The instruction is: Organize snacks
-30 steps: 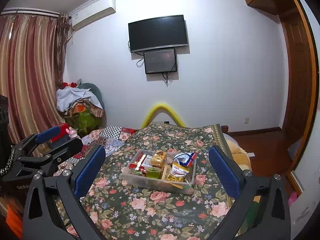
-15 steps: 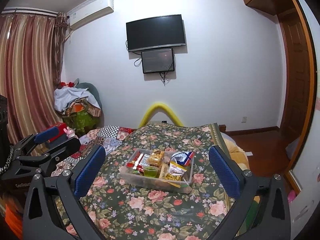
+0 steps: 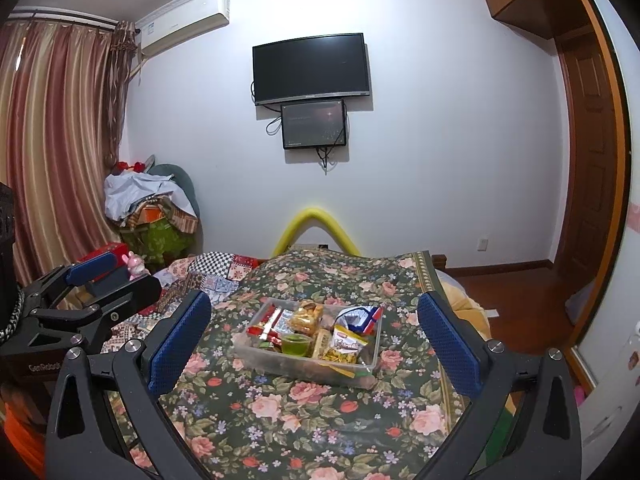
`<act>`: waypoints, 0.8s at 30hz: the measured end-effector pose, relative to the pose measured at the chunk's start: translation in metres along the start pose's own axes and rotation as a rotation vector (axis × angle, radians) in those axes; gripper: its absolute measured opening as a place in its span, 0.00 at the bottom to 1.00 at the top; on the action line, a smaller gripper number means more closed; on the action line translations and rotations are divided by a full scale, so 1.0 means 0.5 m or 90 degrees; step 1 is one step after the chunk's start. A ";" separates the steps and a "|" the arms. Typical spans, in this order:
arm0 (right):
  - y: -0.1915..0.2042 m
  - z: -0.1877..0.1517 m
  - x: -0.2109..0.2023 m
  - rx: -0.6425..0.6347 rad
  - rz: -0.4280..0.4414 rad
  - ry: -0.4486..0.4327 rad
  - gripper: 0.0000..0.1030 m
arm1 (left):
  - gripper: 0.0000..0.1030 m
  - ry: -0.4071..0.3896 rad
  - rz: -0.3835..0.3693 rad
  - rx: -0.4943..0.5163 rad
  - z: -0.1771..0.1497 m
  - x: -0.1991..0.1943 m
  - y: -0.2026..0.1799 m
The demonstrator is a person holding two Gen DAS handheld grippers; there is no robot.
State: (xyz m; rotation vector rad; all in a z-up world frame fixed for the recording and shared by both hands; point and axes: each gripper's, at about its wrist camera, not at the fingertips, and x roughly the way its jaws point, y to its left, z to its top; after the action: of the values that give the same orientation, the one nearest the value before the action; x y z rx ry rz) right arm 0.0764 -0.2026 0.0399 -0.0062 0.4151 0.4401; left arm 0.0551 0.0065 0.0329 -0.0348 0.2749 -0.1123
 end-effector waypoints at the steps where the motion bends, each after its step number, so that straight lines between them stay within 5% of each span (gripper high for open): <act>1: 0.000 -0.001 0.000 -0.001 0.000 0.000 1.00 | 1.00 0.000 0.000 0.000 0.000 0.000 0.000; 24: -0.002 -0.001 0.000 0.002 -0.002 0.001 1.00 | 1.00 0.009 -0.018 -0.016 -0.004 0.002 0.002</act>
State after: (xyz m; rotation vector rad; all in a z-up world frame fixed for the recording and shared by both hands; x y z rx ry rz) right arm 0.0767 -0.2034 0.0394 -0.0037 0.4167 0.4366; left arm 0.0558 0.0075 0.0304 -0.0626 0.2902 -0.1374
